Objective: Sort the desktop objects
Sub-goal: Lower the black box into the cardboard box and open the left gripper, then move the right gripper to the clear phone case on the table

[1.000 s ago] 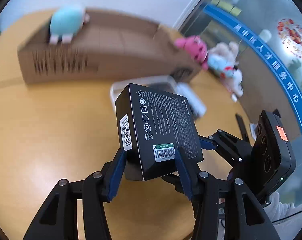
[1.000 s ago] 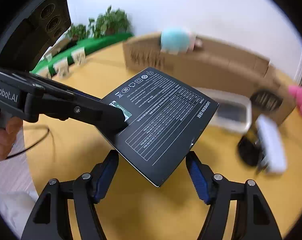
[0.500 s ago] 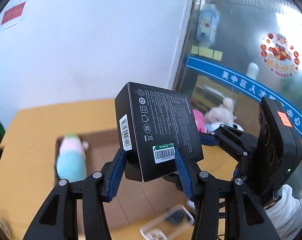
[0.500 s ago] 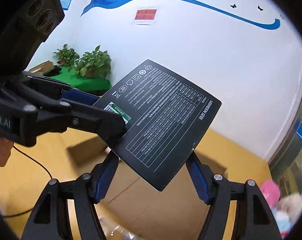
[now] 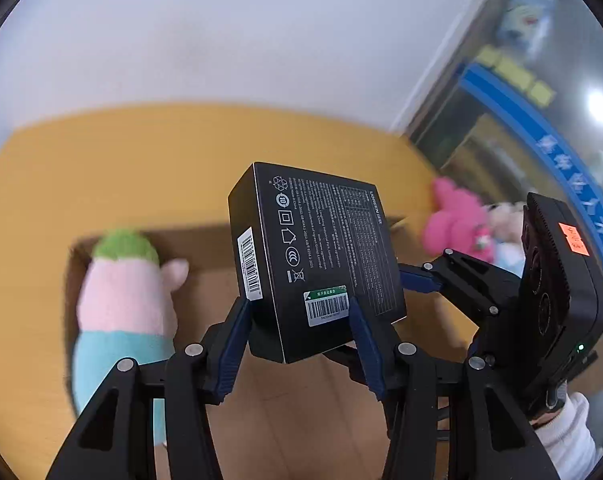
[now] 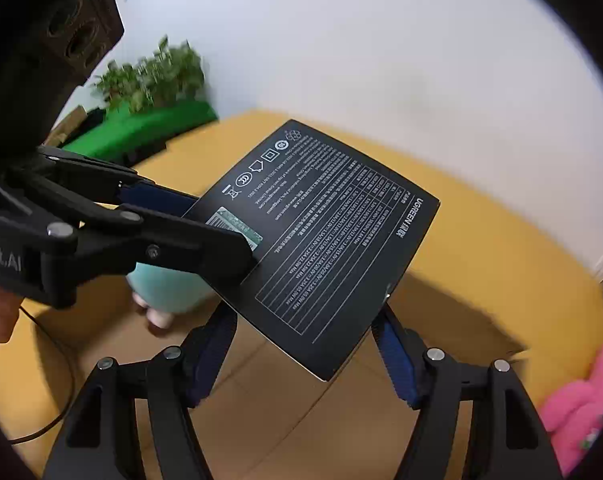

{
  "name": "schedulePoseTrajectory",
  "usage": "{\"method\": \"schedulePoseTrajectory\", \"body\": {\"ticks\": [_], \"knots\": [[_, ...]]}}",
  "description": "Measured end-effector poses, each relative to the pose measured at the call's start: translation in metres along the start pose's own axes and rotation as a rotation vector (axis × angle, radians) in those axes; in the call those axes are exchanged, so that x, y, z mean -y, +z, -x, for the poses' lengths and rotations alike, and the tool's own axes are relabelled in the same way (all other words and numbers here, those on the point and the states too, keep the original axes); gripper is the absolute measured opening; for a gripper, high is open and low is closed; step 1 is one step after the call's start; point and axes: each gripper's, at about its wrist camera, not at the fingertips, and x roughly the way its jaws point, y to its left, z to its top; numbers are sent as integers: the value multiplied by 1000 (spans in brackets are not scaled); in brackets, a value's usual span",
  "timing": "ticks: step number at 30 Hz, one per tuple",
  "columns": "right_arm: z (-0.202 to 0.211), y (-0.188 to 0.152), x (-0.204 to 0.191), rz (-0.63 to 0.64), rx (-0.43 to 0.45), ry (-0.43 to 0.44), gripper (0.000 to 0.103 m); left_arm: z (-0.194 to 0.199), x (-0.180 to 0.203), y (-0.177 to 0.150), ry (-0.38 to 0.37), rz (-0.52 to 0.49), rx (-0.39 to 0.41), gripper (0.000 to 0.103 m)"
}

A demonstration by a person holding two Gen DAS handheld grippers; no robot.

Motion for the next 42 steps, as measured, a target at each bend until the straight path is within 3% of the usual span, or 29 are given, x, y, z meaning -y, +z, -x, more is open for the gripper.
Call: {"method": "schedulePoseTrajectory", "body": {"ticks": [5,7,11,15,19,22,23,24,26,28,29,35,42], "knots": [[-83,-10,14,-42,-121,59,69,-72,-27,0,102,58,-168,48],[-105,-13,15,-75,-147,90,69,-85,-34,-3,131,82,-198,48],[-118,-21,5,-85,-150,109,69,-96,-35,-8,209,81,-232,48],[-112,-15,7,-122,-165,111,69,-93,-34,-8,236,77,-253,48],[-72,-7,13,-157,-135,74,69,-49,-23,-15,236,59,-140,48],[-8,-14,9,-195,-57,4,70,17,-1,-28,230,16,49,54],[15,-18,3,-204,-20,-9,75,50,13,-40,231,-14,144,57],[33,-22,-4,-210,12,-24,82,71,23,-51,231,-34,203,67],[78,-40,-25,-221,81,-94,82,121,46,-84,237,-82,350,83],[109,-63,-45,-214,112,-142,82,148,67,-112,254,-110,435,103],[119,-70,-58,-211,130,-159,82,161,75,-129,266,-119,470,103],[164,-116,-109,-244,209,-245,82,189,96,-207,312,-106,512,103],[201,-137,-127,-235,233,-284,82,206,114,-262,338,-101,541,103]]}}
